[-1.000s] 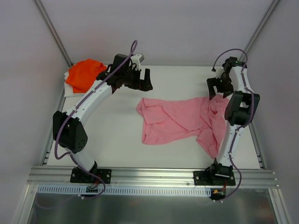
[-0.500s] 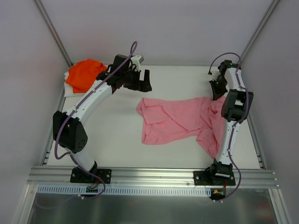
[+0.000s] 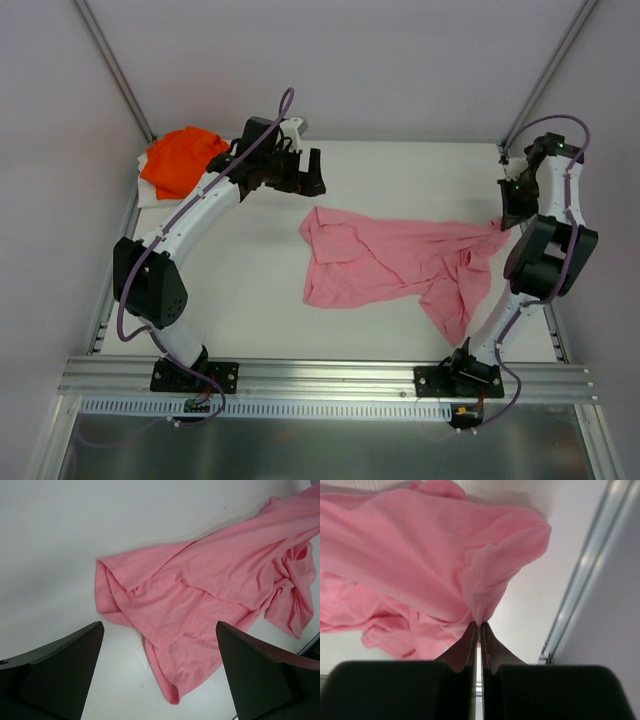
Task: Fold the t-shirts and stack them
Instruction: Flatten out the tshirt
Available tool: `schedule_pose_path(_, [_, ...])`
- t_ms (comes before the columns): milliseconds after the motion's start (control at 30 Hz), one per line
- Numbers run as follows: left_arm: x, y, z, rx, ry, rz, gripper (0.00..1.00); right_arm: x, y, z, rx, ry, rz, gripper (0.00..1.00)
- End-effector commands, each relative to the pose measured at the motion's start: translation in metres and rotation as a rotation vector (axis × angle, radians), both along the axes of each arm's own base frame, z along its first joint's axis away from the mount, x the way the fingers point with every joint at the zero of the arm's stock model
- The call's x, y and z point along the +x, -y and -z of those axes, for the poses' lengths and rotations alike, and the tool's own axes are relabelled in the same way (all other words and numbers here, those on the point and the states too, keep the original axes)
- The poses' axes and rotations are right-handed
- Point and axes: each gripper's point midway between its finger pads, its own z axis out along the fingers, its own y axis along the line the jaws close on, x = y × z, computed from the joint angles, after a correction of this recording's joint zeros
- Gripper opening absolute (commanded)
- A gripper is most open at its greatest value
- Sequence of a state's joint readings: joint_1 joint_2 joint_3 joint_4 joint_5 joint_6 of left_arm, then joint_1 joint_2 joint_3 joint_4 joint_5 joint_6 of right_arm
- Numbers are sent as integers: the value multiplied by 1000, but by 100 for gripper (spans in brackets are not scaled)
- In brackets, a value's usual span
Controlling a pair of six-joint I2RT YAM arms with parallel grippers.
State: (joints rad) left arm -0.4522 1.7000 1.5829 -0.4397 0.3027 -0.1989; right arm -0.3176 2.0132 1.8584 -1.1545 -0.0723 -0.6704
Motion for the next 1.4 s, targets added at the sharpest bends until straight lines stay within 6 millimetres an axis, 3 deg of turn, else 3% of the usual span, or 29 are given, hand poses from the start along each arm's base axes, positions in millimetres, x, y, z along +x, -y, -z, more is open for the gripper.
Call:
schedule_pose_path(0, [-2,7,-1,-30,8,15,99,-48,7,-38,-33,5,10,0])
schedule_pose_path(200, [0,14,3,-53,7,45,99,-114,-6,-20,3,-133,10,1])
schedule_pose_path(267, [1,16,4,-55,10,50,99,-125,-13,-16,43,-155,16,44])
schedule_pose_path(333, [2,17,3,-56,16,58,99,-127,-14,-22,40,-120,29,99])
schedule_pose_path(467, [1,18,4,-55,17,74,99,-122,-8,-31,10,-69,38,99])
schedule_pose_path(600, [-2,22,7,-73,-13,101,99,-102,-3,-31,17,-31,91,100])
schedule_pose_path(733, [-2,24,18,-80,-76,105,99,-73,3,-20,33,25,120,99])
schedule_pose_path(867, [7,16,14,-49,-78,64,99,-48,9,18,75,-4,138,100])
schedule_pose_path(1000, [19,13,4,-21,-66,41,99,-25,10,43,125,-24,164,99])
schedule_pose_path(1200, [25,19,-5,-36,-91,26,99,13,8,58,160,-3,131,100])
schedule_pose_path(1367, [29,26,-6,-42,-98,5,99,35,12,51,163,28,93,100])
